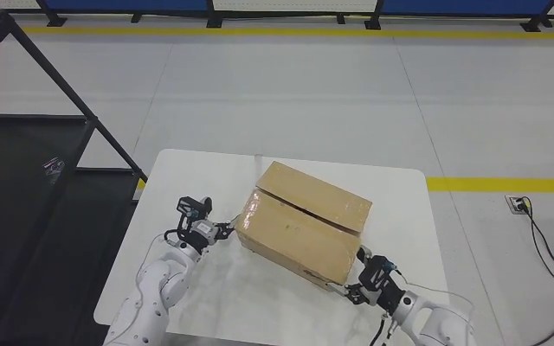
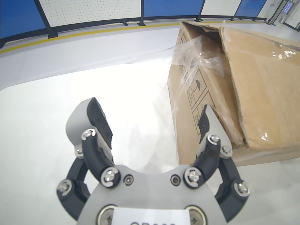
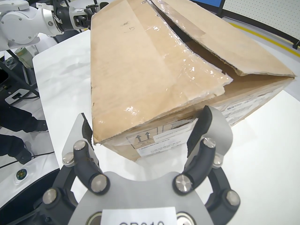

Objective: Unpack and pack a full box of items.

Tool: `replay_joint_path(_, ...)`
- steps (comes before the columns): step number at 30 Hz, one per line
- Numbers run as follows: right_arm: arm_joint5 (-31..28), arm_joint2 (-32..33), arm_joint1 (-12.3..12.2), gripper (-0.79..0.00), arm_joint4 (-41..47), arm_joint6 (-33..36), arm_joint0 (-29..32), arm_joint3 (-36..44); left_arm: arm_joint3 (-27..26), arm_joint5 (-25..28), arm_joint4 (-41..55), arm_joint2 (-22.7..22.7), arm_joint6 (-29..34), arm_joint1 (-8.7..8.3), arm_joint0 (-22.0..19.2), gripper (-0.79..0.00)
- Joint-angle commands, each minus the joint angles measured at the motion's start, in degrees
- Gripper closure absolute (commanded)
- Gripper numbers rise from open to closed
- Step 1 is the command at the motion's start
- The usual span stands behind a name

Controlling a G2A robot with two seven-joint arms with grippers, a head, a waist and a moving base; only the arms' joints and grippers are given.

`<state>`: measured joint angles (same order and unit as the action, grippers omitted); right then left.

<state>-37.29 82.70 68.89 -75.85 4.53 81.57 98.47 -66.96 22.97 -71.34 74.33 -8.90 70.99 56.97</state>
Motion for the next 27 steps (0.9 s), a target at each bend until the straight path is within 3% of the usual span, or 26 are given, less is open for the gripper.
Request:
replay_joint_path(1,0.5,-0.1,0.0,-0.785,-0.1,-0.2,-0.3,0.0,-0.3,0.0,0.0,0.3,-0.1,-0.08,0.4,-0.785)
replay_joint_path(20,10.8,4.6,-0.4,-0.785,3.0,-8.2,3.4,1.3,-2.9,1.1,-0.4,0.6,0.7,-0.46,2.3,-0.785)
replay_joint_path(27,11.1,5.8,-0.5,-0.785,3.9,-12.3,5.3,2.1,-3.4,2.2,-0.8,0.3,1.2,-0.58,2.6,-0.785)
